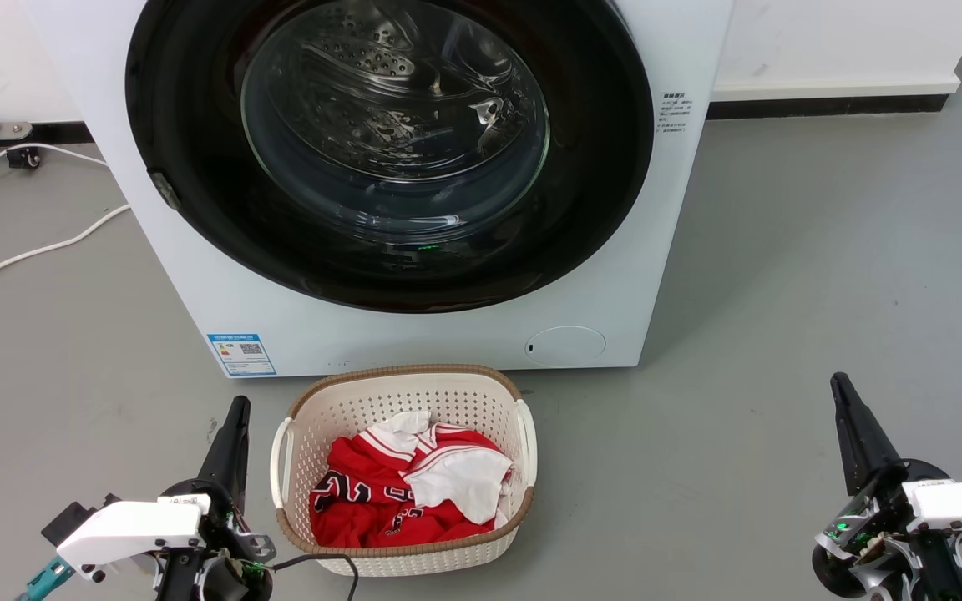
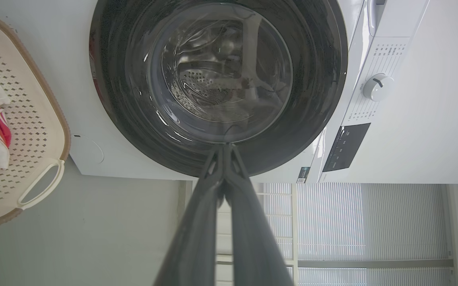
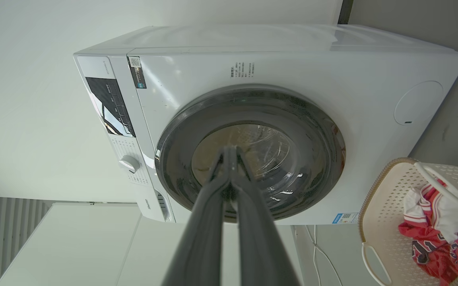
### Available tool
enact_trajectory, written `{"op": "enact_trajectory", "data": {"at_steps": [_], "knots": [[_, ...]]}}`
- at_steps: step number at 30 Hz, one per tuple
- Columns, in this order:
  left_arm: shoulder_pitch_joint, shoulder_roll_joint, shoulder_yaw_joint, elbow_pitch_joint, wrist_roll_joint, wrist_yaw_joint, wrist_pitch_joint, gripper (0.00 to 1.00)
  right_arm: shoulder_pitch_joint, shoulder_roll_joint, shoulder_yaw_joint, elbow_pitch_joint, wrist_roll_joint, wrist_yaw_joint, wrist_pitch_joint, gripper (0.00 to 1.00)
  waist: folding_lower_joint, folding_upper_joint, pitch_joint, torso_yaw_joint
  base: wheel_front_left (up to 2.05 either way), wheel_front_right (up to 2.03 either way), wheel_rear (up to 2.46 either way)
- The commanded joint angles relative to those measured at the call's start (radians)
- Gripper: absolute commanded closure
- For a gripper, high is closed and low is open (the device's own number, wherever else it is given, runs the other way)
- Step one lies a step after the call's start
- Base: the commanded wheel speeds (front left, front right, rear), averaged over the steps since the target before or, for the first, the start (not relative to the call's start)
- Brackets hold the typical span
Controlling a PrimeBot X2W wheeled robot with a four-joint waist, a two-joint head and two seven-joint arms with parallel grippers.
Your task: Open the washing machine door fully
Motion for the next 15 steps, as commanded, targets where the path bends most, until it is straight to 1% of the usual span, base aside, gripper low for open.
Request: {"op": "enact_trajectory", "data": {"at_steps": [1,9,10,15], "knots": [[-0.009,-0.002,0.003,0.001,0.003,-0.003,0.004,1.0,-0.012,0.003,-0.001,0.002,-0.006,0.0,0.002,1.0,0.0,0.0,0.0,0.0,0.0,0.0,0.0],[-0.009,-0.002,0.003,0.001,0.003,-0.003,0.004,1.0,-0.012,0.003,-0.001,0.002,-0.006,0.0,0.002,1.0,0.0,0.0,0.0,0.0,0.0,0.0,0.0],[0.0,0.0,0.0,0.0,0.0,0.0,0.0,0.0,0.0,0.0,0.0,0.0,0.0,0.0,0.0,0.0,0.0,0.0,0.0,0.0,0.0,0.0,0.0],[0.026,-0.004,-0.006,0.023,0.002,0.0,-0.009,0.0,0.028,0.003,0.004,0.025,-0.002,0.0,-0.007,0.0,0.0,0.0,0.0,0.0,0.0,0.0,0.0]]}}
